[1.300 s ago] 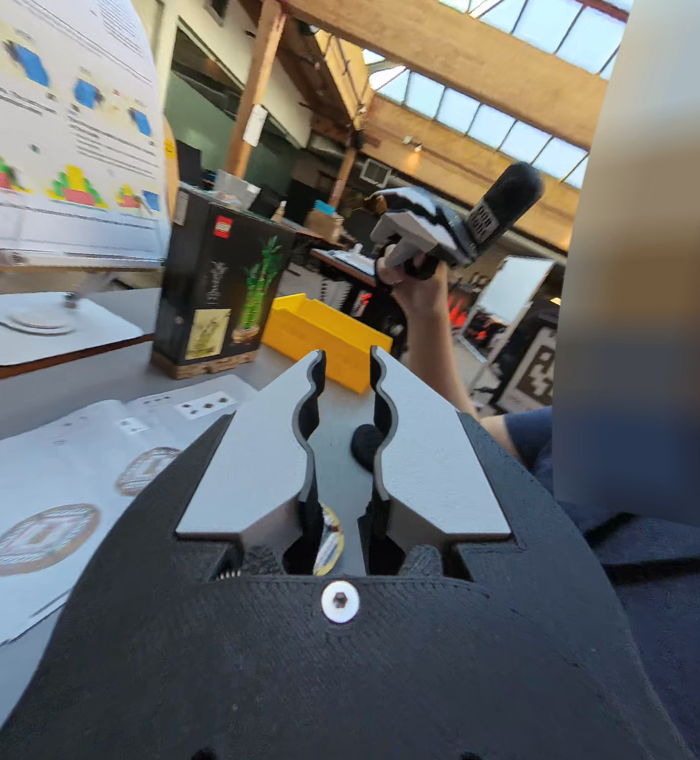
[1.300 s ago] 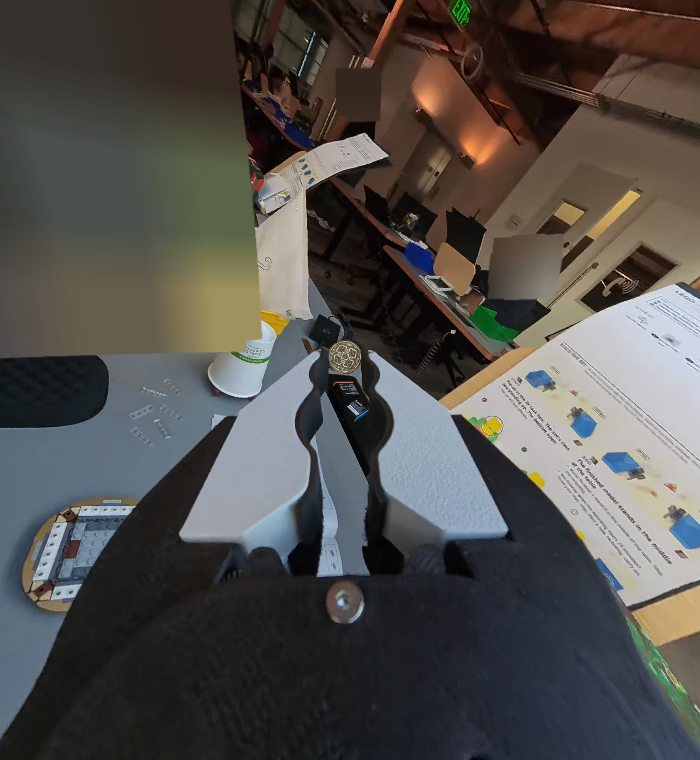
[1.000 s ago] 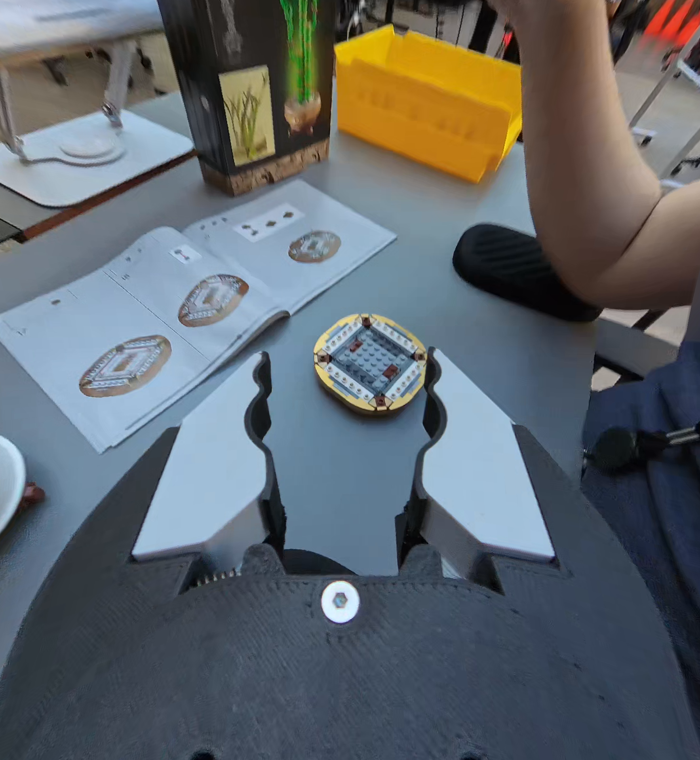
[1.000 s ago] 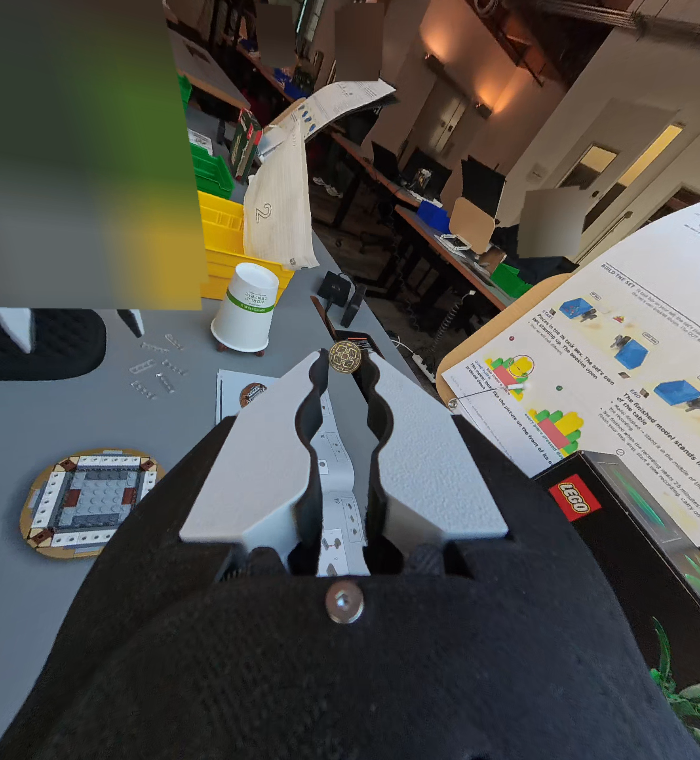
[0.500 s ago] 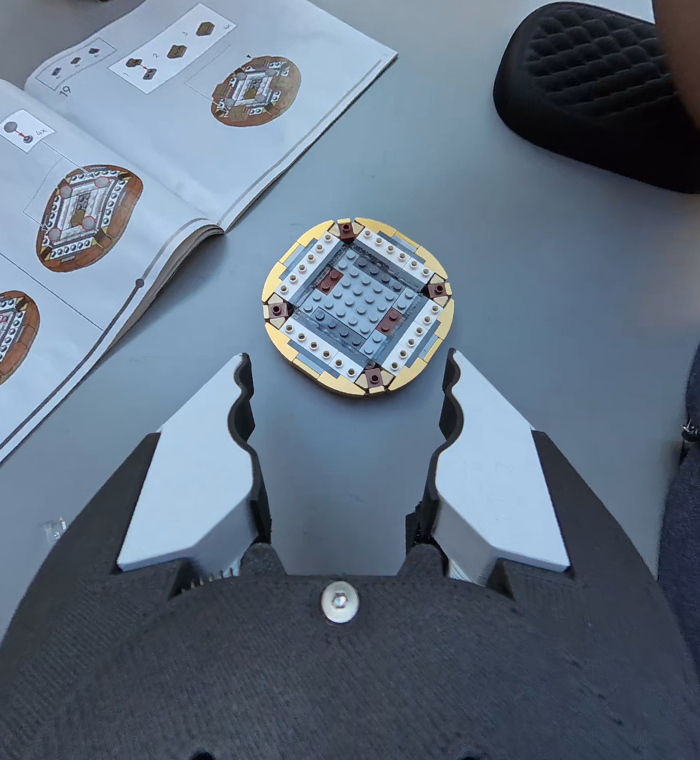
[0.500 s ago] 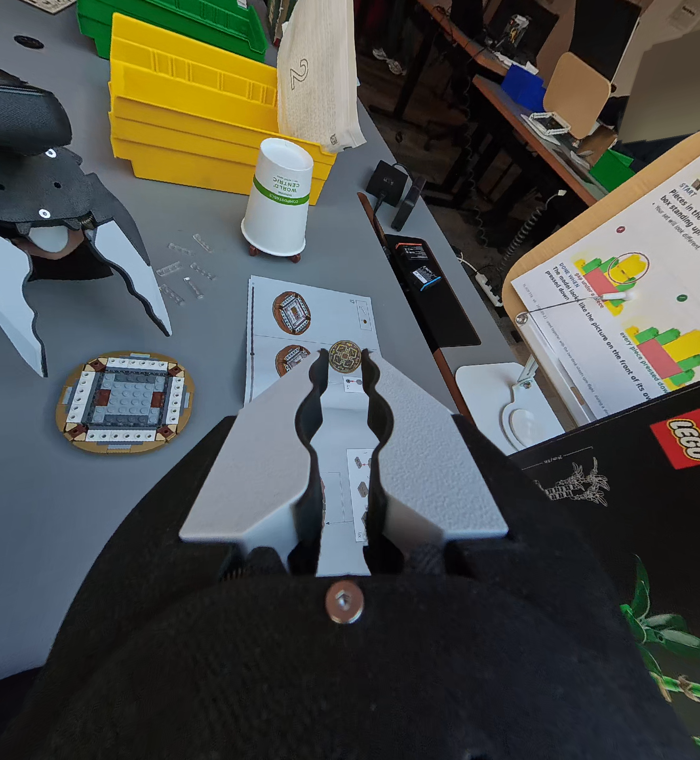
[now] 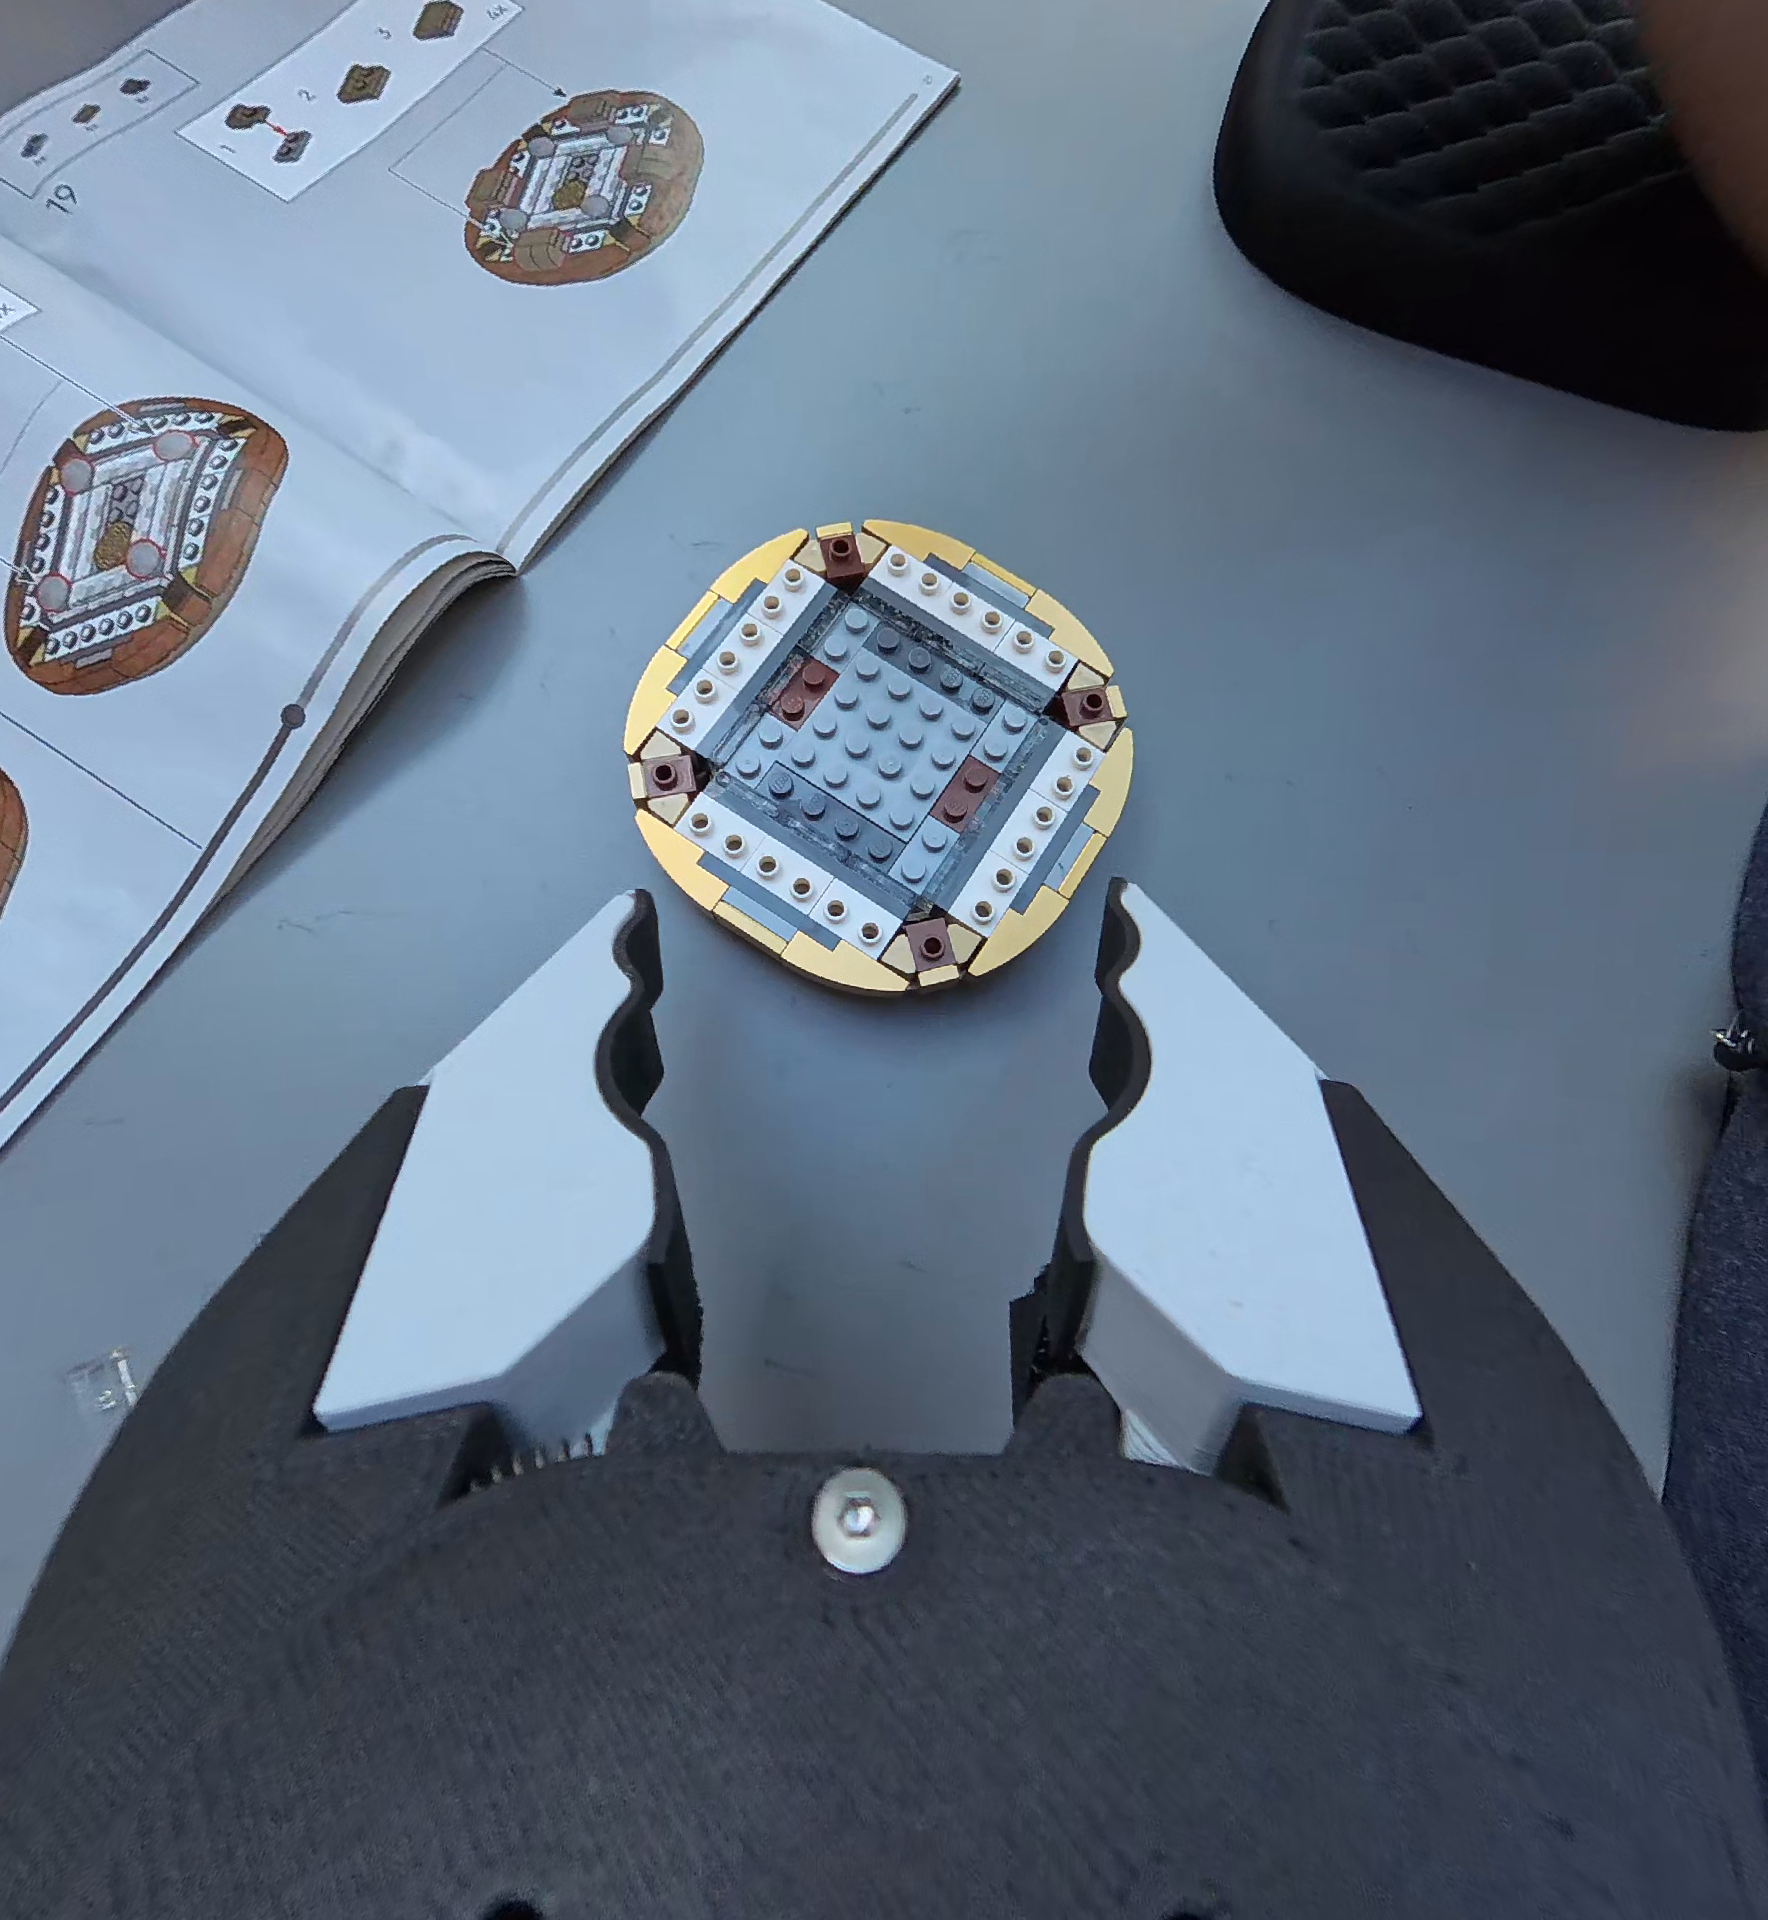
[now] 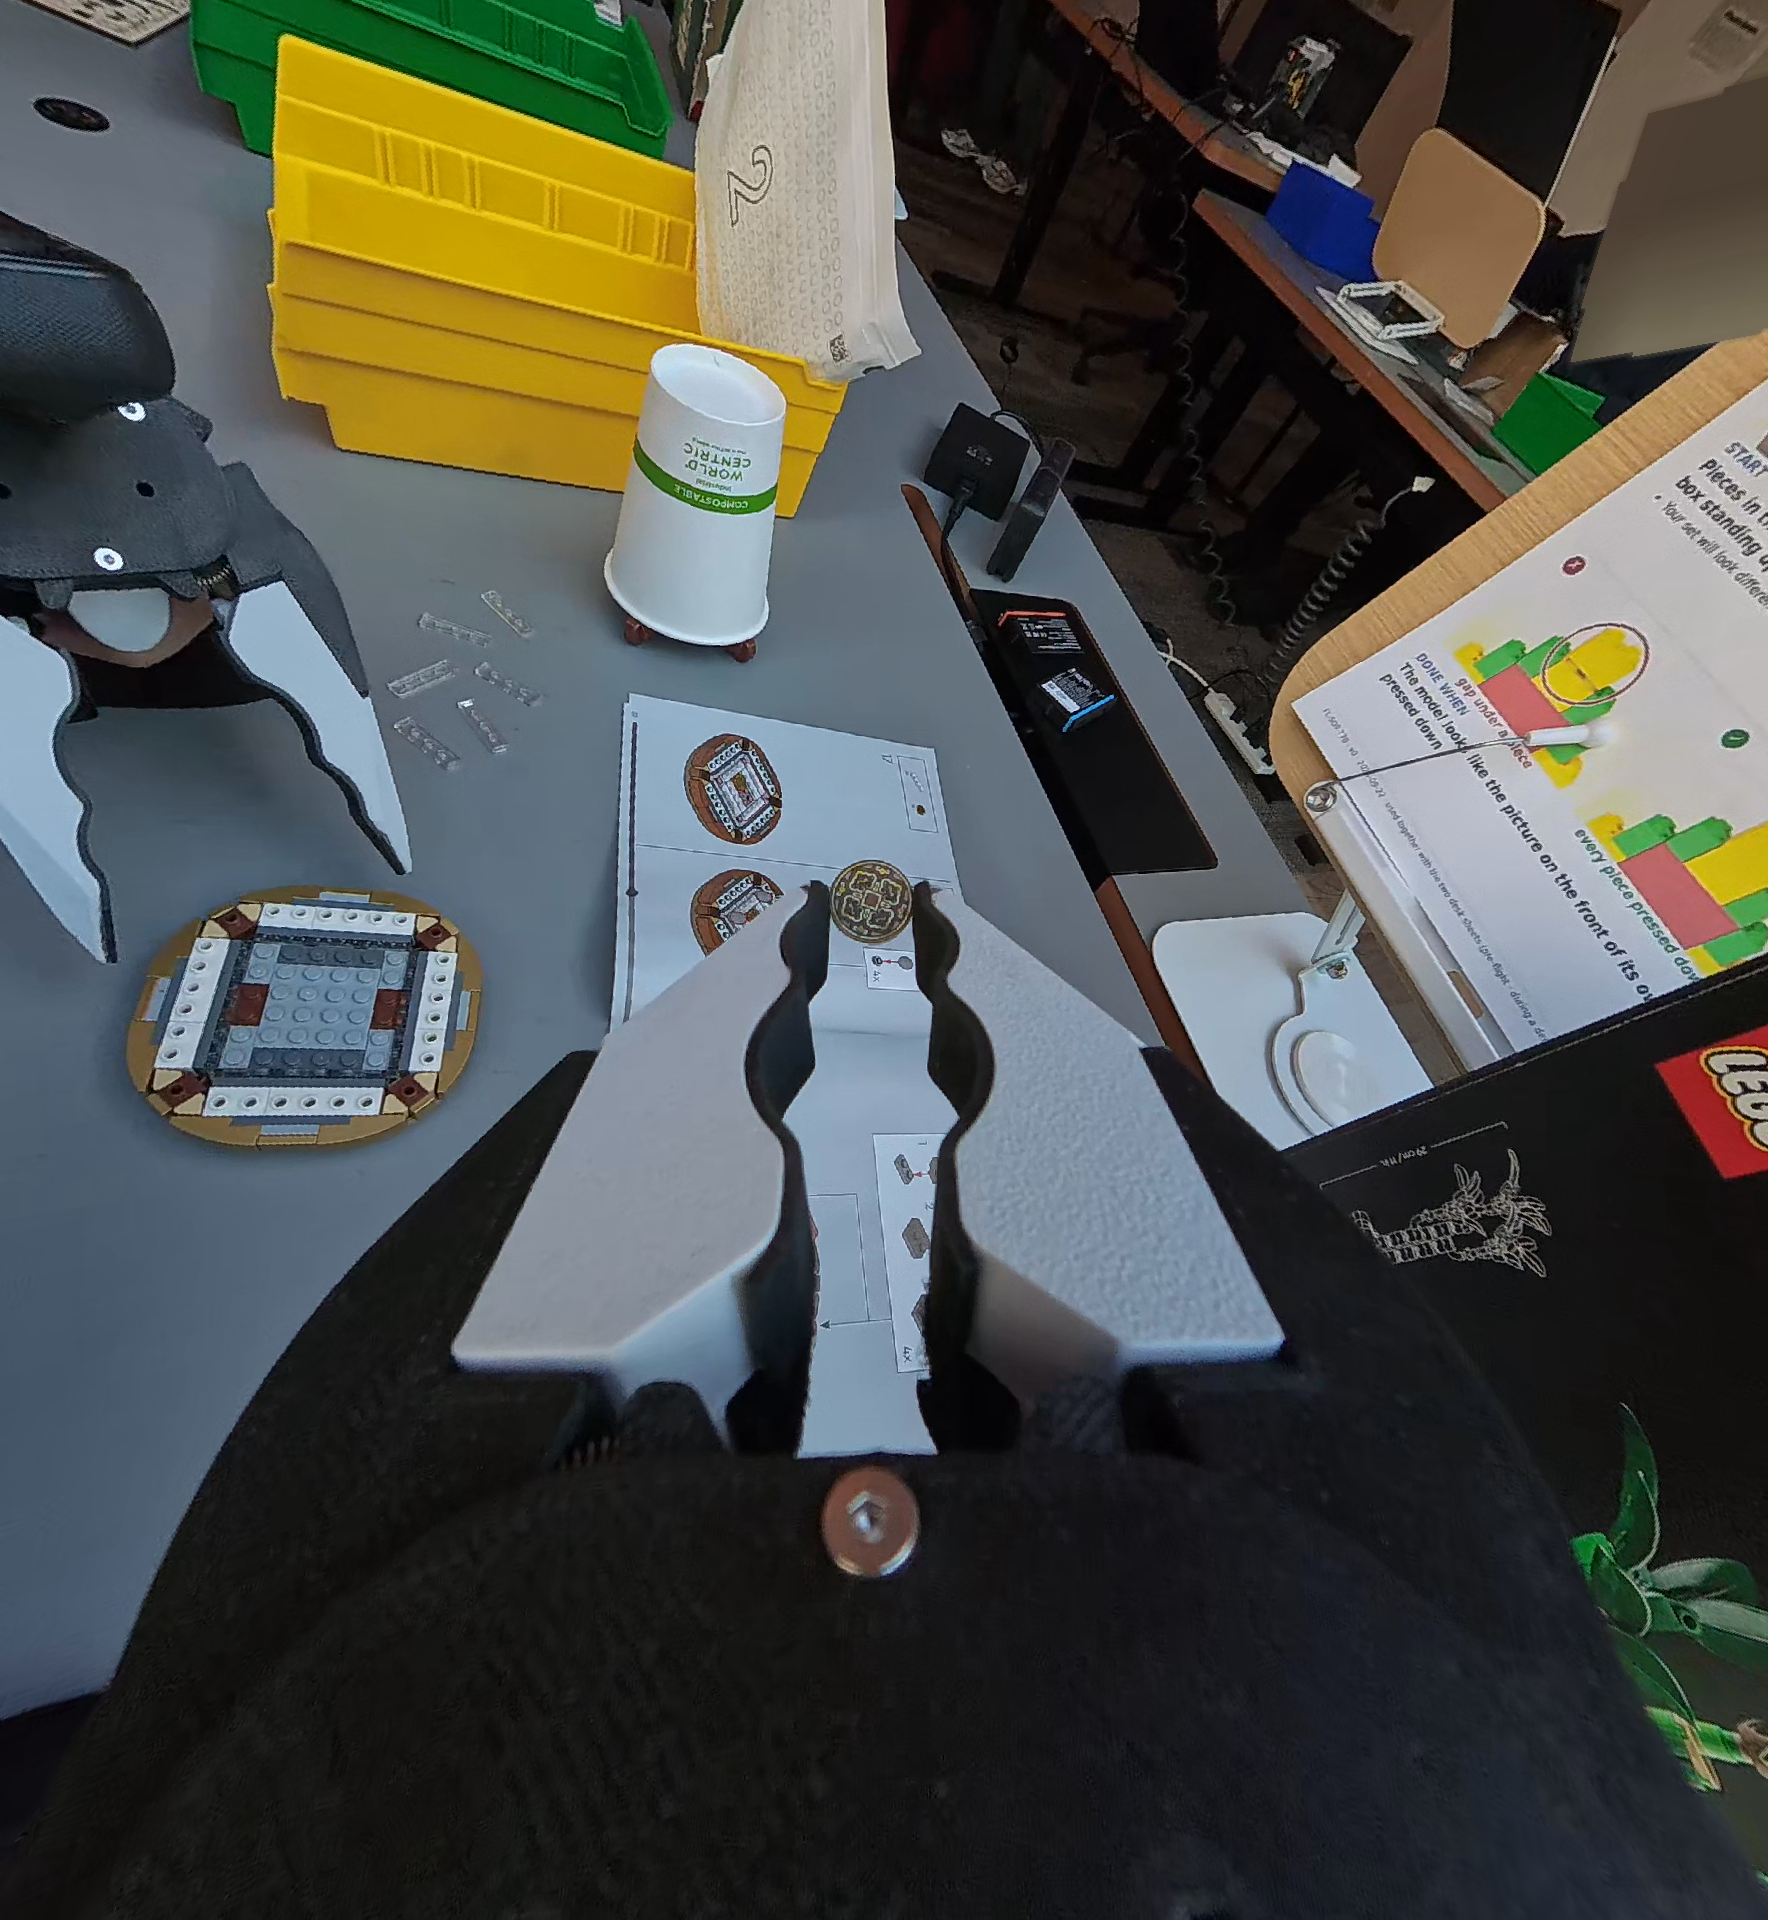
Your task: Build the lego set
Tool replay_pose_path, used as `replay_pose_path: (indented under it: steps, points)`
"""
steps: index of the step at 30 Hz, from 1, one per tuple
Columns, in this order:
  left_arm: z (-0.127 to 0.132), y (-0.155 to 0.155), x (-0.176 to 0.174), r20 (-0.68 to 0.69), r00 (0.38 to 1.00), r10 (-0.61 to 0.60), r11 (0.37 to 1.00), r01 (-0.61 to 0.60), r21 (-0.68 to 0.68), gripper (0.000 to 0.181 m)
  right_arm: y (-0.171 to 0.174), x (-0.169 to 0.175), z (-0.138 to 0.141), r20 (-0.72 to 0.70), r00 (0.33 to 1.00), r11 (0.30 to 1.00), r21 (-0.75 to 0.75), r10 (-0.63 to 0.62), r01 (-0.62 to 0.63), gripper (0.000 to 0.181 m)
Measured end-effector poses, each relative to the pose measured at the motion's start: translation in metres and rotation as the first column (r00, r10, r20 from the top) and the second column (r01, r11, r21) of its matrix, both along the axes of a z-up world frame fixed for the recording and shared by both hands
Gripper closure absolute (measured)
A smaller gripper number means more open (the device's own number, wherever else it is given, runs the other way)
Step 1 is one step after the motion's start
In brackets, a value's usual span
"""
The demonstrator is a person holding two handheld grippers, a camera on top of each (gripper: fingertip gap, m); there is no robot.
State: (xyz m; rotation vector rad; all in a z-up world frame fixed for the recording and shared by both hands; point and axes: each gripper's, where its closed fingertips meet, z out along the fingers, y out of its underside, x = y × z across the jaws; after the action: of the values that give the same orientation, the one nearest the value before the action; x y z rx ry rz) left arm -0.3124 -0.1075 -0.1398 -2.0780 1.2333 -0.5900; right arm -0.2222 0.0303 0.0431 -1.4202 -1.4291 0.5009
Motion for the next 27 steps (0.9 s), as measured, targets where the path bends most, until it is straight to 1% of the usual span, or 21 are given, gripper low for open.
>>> replay_pose_path:
  steps: [7,22,27]
  points:
    - [-0.004,-0.008,0.002,-0.004,1.0,-0.018,1.0,0.018,-0.015,0.1,0.001,-0.002,-0.006,0.018,1.0,1.0,-0.011,0.002,-0.002,0.166]
    - [-0.004,-0.013,0.003,-0.028,0.999,-0.031,0.999,0.03,-0.02,0.099,0.003,-0.002,-0.011,0.029,1.0,1.0,-0.018,-0.002,0.003,0.166]
    - [-0.003,-0.016,0.004,-0.029,0.999,-0.038,0.999,0.038,-0.028,0.099,0.002,-0.003,-0.02,0.061,0.998,0.999,-0.045,0.015,-0.012,0.166]
